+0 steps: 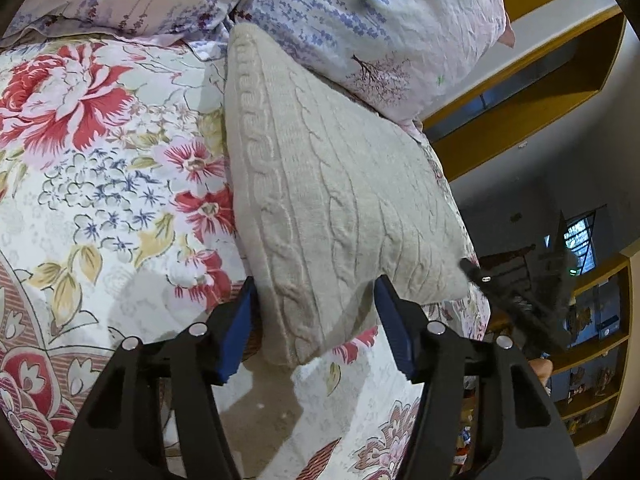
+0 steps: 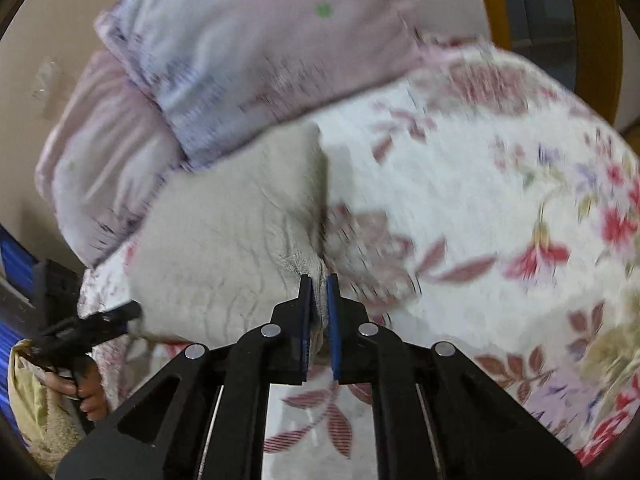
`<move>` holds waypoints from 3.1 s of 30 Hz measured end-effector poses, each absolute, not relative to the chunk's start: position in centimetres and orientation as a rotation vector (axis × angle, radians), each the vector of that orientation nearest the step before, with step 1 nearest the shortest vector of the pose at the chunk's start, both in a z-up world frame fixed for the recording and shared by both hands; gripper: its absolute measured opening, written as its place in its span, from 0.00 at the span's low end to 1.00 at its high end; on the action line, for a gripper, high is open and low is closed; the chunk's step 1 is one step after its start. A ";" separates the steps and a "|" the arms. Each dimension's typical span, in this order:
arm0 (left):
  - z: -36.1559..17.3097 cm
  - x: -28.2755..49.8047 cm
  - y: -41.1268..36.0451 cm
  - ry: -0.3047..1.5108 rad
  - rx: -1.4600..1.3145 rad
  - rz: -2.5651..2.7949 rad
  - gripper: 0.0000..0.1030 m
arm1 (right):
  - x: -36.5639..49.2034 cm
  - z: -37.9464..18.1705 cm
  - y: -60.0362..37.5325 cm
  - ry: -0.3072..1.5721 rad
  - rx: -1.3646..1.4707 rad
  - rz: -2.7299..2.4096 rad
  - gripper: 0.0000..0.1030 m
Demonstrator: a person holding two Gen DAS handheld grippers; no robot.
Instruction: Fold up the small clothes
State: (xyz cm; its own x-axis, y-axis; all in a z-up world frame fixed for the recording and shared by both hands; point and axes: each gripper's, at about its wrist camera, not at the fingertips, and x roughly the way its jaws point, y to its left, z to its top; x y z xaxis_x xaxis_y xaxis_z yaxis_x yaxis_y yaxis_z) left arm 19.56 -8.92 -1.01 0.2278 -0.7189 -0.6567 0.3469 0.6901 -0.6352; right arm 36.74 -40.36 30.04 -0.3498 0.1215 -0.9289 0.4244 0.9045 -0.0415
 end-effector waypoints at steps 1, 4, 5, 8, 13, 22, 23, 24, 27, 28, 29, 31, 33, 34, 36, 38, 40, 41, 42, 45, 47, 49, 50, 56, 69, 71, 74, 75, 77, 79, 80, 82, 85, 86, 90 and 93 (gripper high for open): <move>-1.1 19.5 -9.0 1.120 -0.388 -0.763 0.55 | 36.4 29.7 -40.4 1.929 0.400 -0.336 0.07; -1.2 19.5 -9.3 1.124 -0.354 -0.769 0.41 | 36.1 29.0 -40.7 1.945 0.400 -0.349 0.07; -1.2 19.5 -9.2 1.124 -0.349 -0.768 0.35 | 36.1 28.8 -40.8 1.948 0.404 -0.357 0.07; -1.2 19.6 -8.6 1.136 -0.378 -0.767 0.25 | 36.5 29.2 -40.8 1.916 0.412 -0.364 0.07; -0.8 19.0 -7.8 1.114 -0.376 -0.778 0.17 | 38.5 31.3 -39.6 1.788 0.327 -0.289 0.07; -0.3 18.5 -7.1 1.127 -0.331 -0.801 0.26 | 37.0 29.0 -40.6 1.946 0.376 -0.317 0.12; -0.1 18.7 -7.2 1.125 -0.326 -0.801 0.34 | 37.4 29.2 -40.8 1.944 0.404 -0.316 0.17; 0.3 18.8 -7.0 1.115 -0.326 -0.804 0.48 | 37.8 29.4 -40.9 1.938 0.417 -0.322 0.33; 1.8 19.8 -6.2 1.065 -0.366 -0.790 0.70 | 39.5 29.6 -41.6 1.873 0.478 -0.337 0.63; 2.2 20.4 -6.0 1.059 -0.388 -0.789 0.71 | 40.1 29.3 -41.8 1.859 0.510 -0.339 0.63; 2.5 21.3 -5.8 1.056 -0.425 -0.787 0.74 | 40.6 28.7 -42.1 1.844 0.552 -0.342 0.63; 2.6 23.1 -5.6 1.058 -0.478 -0.742 0.75 | 41.4 26.9 -42.6 1.828 0.634 -0.371 0.63; 2.5 24.7 -6.0 1.068 -0.501 -0.703 0.75 | 41.7 24.4 -42.9 1.847 0.669 -0.414 0.63; 2.4 25.4 -6.2 1.073 -0.506 -0.689 0.75 | 41.7 23.3 -42.9 1.862 0.685 -0.423 0.62; 1.9 26.8 -6.8 1.082 -0.510 -0.653 0.75 | 41.9 21.0 -43.0 1.896 0.711 -0.438 0.57; 1.3 27.9 -7.6 1.096 -0.501 -0.628 0.75 | 42.0 19.1 -42.6 1.930 0.685 -0.435 0.48; 1.0 28.5 -7.9 1.105 -0.497 -0.618 0.75 | 42.2 18.1 -41.9 1.956 0.647 -0.397 0.11; 0.8 28.8 -8.1 1.110 -0.498 -0.618 0.75 | 42.7 17.9 -41.3 1.952 0.594 -0.361 0.11; 0.8 28.9 -8.4 1.112 -0.499 -0.622 0.75 | 43.4 18.0 -41.0 1.927 0.548 -0.328 0.09; 1.0 28.9 -9.1 1.092 -0.473 -0.627 0.75 | 46.2 20.2 -40.1 1.763 0.442 -0.233 0.09; 1.1 29.0 -9.5 1.072 -0.447 -0.625 0.75 | 46.9 20.4 -39.9 1.744 0.362 -0.241 0.09; 0.9 29.1 -9.8 1.070 -0.437 -0.626 0.75 | 46.4 18.8 -40.0 1.808 0.298 -0.280 0.09; 0.8 29.2 -9.8 1.072 -0.429 -0.622 0.75 | 45.9 17.9 -40.1 1.849 0.270 -0.305 0.09; 0.4 29.2 -10.4 1.066 -0.392 -0.618 0.75 | 43.6 15.5 -41.2 1.954 0.287 -0.414 0.11; 0.5 24.6 -8.1 1.082 -0.462 -0.717 0.75 | 40.2 24.6 -43.4 1.904 0.636 -0.408 0.48; 0.3 23.9 -8.5 1.083 -0.443 -0.719 0.75 | 39.5 24.4 -42.8 1.927 0.627 -0.398 0.42; 0.0 23.0 -9.3 1.078 -0.387 -0.699 0.75 | 39.4 24.5 -41.7 1.897 0.575 -0.368 0.12; -0.1 22.8 -9.5 1.076 -0.368 -0.687 0.75 | 39.6 24.9 -41.5 1.882 0.541 -0.365 0.11; -0.2 22.3 -9.8 1.071 -0.323 -0.663 0.75 | 39.6 25.4 -41.5 1.862 0.509 -0.387 0.10; -0.3 21.7 -10.0 1.061 -0.279 -0.637 0.75 | 38.8 25.0 -41.9 1.878 0.500 -0.431 0.10; -0.3 21.4 -10.2 1.056 -0.251 -0.624 0.75 | 38.3 24.4 -41.9 1.896 0.500 -0.449 0.10; -0.4 21.0 -10.4 1.050 -0.212 -0.606 0.75 | 38.1 24.1 -41.7 1.898 0.488 -0.453 0.11; -0.2 20.5 -10.6 1.034 -0.181 -0.592 0.76 | 38.9 25.4 -41.3 1.863 0.447 -0.435 0.15; -0.1 20.5 -10.5 1.030 -0.177 -0.585 0.77 | 39.2 26.0 -41.1 1.844 0.428 -0.431 0.16; 0.1 20.3 -10.2 1.022 -0.166 -0.569 0.79 | 40.2 29.0 -39.7 1.760 0.368 -0.338 0.17; 0.1 20.1 -10.4 1.018 -0.156 -0.562 0.79 | 40.4 30.0 -38.3 1.756 0.356 -0.249 0.19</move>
